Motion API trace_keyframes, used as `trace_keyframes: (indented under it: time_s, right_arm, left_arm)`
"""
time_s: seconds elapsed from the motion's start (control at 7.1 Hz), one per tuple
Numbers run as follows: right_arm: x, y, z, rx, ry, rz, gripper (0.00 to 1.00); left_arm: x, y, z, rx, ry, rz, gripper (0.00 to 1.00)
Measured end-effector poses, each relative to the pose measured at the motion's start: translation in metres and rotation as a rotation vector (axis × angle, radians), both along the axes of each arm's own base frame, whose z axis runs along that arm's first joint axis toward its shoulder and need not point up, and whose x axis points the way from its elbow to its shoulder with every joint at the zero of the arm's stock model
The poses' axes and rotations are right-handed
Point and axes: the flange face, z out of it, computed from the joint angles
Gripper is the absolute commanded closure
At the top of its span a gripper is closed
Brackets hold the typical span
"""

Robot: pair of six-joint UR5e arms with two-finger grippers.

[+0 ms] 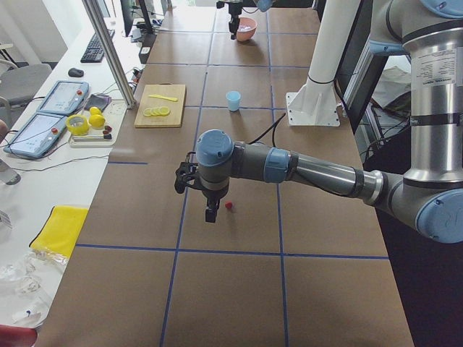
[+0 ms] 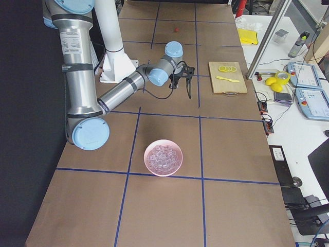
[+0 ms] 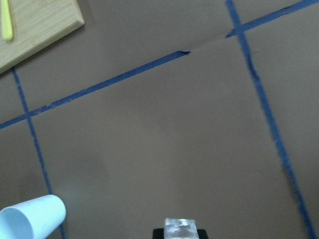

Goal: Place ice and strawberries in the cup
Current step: 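Carry the ice cube with the right gripper over the cup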

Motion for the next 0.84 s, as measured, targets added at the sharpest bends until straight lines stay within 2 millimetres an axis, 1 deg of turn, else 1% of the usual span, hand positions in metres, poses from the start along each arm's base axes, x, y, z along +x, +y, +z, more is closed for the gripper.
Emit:
trace_keyframes:
  time_s: [0.14, 0.28, 0.42, 0.56, 0.7, 0.84]
  right_arm:
    - [-0.057, 0.006, -0.046, -0.023, 0.002, 0.013, 1.0]
    - [-0.106, 0.006, -0.086, -0.042, 0.021, 0.026, 1.0]
    - [-0.15, 0.004, -0.116, -0.061, 0.04, 0.045, 1.0]
    - [-0.186, -0.001, -0.137, -0.073, 0.058, 0.066, 1.0]
    - [-0.215, -0.003, -0.149, -0.082, 0.076, 0.077, 0.99]
    - [-0.235, 0.001, -0.151, -0.083, 0.095, 0.081, 0.98]
  left_arm:
    - [0.0, 0.0, 0.001, -0.002, 0.0, 0.0, 0.0]
    - [0.0, 0.0, 0.001, -0.003, -0.001, 0.0, 0.0]
    - [0.0, 0.0, 0.001, -0.004, -0.001, 0.0, 0.0]
    - [0.0, 0.0, 0.001, -0.002, -0.001, 0.0, 0.0]
    - [0.0, 0.001, 0.001, -0.001, 0.0, 0.0, 0.0]
    - [0.0, 0.0, 0.0, -0.001, 0.0, 0.0, 0.0]
